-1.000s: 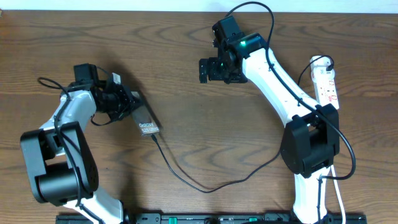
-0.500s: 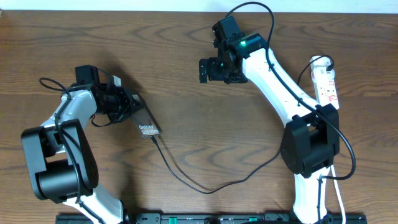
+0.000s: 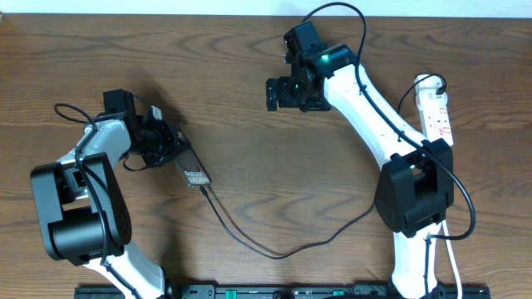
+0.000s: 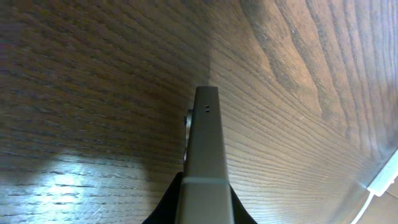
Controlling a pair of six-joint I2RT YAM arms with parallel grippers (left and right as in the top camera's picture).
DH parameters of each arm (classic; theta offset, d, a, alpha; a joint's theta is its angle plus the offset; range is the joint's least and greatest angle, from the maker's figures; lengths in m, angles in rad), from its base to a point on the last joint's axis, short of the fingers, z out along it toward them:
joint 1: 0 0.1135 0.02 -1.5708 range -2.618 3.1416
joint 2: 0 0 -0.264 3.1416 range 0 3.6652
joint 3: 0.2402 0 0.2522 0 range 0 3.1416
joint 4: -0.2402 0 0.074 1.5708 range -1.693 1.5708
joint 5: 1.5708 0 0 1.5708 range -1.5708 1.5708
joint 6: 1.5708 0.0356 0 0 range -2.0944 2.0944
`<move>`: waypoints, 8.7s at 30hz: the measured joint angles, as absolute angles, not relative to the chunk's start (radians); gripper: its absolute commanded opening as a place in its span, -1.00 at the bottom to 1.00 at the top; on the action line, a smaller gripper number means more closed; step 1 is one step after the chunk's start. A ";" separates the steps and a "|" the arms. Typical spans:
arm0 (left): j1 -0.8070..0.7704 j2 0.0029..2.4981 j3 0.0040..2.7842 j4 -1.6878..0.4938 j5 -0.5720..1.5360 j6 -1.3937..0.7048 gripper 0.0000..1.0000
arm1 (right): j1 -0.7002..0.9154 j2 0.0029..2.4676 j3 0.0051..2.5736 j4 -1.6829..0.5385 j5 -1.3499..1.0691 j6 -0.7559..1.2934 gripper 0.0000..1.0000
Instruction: Plug charger to phone and switch on socket
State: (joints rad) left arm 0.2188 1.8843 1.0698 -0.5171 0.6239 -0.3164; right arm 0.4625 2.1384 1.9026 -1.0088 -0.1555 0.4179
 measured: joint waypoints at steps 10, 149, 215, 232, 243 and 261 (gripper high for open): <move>0.219 1.884 1.057 -0.517 0.614 -0.316 -0.86 | 0.463 2.138 1.903 -1.009 -0.155 0.418 0.98; 0.215 1.805 1.037 -0.649 0.485 -0.339 -0.08 | 0.488 2.138 1.903 -1.010 -0.143 0.418 0.99; 0.148 1.143 1.032 -0.571 0.570 -0.283 0.83 | -0.462 2.184 1.981 -1.254 -0.265 -0.141 0.99; 0.148 1.143 1.032 -0.585 0.570 -0.283 0.84 | -0.466 2.270 1.981 -1.201 -0.491 -0.277 0.99; 0.148 1.143 1.032 -0.587 0.570 -0.283 0.84 | -0.466 2.336 1.981 -1.206 -0.505 -0.304 0.99; 0.148 1.143 1.032 -0.587 0.570 -0.283 0.84 | -0.448 2.336 1.981 -1.150 -0.578 -0.354 0.99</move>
